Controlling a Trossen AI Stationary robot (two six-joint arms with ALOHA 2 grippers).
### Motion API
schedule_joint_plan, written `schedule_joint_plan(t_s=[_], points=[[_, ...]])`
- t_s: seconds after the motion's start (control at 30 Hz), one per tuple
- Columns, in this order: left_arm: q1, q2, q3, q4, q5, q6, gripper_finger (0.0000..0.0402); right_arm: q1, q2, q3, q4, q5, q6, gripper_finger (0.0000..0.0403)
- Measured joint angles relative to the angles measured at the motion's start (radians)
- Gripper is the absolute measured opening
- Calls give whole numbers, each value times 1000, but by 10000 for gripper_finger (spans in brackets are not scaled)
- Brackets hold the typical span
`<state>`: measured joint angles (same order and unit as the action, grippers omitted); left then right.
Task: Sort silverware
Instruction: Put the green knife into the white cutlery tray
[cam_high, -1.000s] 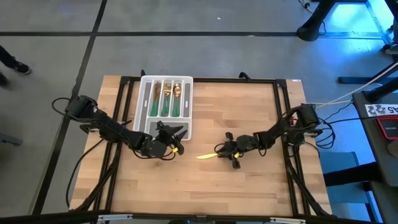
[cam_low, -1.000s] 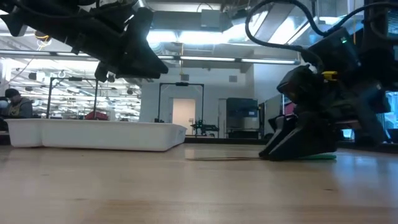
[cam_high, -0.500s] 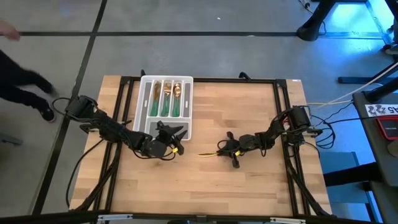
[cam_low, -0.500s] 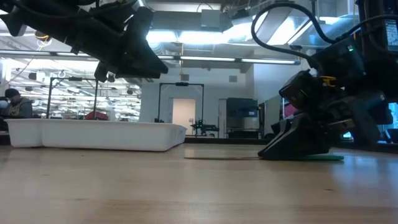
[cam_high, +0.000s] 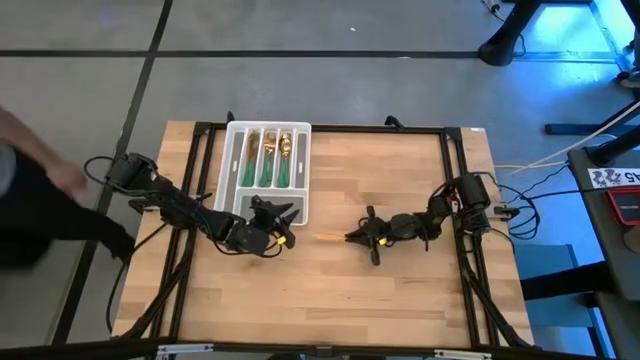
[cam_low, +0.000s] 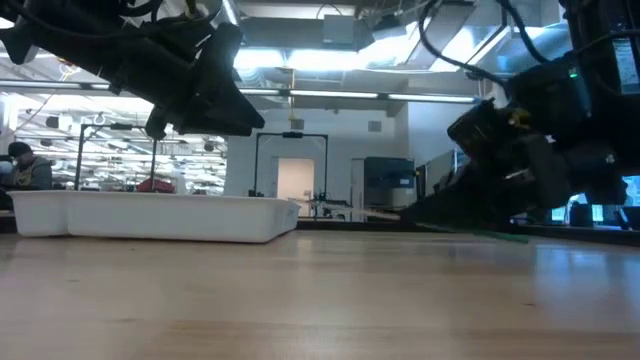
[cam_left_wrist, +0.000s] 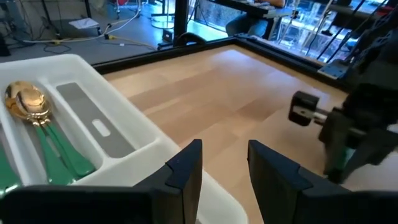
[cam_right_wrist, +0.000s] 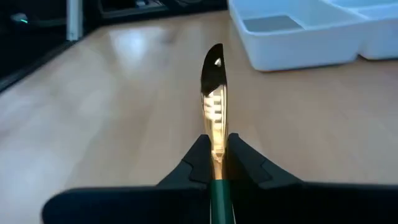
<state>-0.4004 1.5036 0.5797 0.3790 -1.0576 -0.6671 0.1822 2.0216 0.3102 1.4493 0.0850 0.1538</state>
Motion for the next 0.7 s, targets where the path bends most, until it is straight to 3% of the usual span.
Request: schedule_joint_plan(t_s=[0.17, 0.47, 0.7], points=[[0, 0, 0, -11, 0, -13, 117, 0, -1, 2, 115, 5, -1, 26], [0, 17, 0, -47, -1, -27, 117, 0, -76, 17, 118, -10, -30, 26], [-14, 154, 0, -12, -2, -93, 117, 0, -142, 14, 119, -14, -55, 26]])
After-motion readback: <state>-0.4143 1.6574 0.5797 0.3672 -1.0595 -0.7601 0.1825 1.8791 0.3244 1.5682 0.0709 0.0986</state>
